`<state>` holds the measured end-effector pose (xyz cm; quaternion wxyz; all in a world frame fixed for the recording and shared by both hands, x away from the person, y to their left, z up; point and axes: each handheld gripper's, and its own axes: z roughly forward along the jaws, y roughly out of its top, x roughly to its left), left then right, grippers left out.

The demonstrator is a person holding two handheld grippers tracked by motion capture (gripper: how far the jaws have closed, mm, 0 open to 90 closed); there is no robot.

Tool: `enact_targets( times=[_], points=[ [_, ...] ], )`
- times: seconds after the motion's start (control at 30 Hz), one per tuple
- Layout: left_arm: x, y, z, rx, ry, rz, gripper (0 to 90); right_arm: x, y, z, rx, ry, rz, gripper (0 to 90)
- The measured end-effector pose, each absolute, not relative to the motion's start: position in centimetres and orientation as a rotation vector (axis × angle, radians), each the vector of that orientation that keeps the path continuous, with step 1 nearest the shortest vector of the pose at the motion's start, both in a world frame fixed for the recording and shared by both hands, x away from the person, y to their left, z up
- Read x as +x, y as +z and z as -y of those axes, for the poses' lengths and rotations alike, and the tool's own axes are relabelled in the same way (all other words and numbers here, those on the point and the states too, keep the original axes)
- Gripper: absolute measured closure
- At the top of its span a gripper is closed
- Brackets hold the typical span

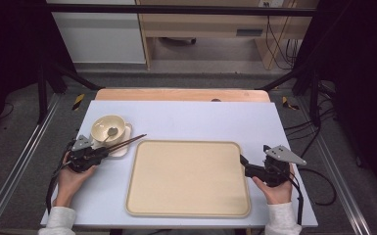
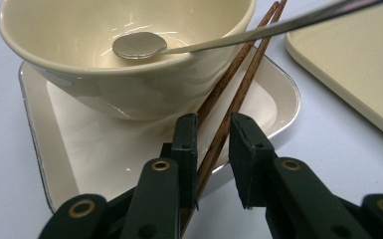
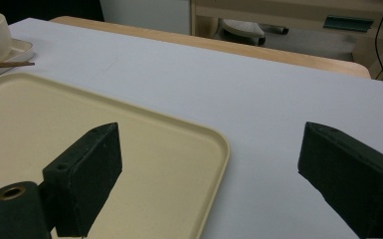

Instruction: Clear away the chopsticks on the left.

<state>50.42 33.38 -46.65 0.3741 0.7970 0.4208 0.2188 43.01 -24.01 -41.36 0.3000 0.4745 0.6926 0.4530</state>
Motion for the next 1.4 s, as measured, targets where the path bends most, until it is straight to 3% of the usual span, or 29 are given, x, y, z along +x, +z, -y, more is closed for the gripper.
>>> enact_targets(
  times=[0.3,0.6,1.4],
  points=[
    [50.35,-46.57,-33.17,2.046,0.550,-1.074,80.6,43.01,-41.35,24.02,1.257,1.203,-1.838,10.4],
    [50.56,-46.70,-33.07,2.029,0.536,-1.095,76.0,43.02,-41.36,24.02,1.260,1.202,-1.838,10.4],
    [50.13,-46.68,-32.41,2.048,0.529,-1.014,85.0,43.00,-41.34,24.22,1.271,1.211,-1.827,9.7]
  ],
)
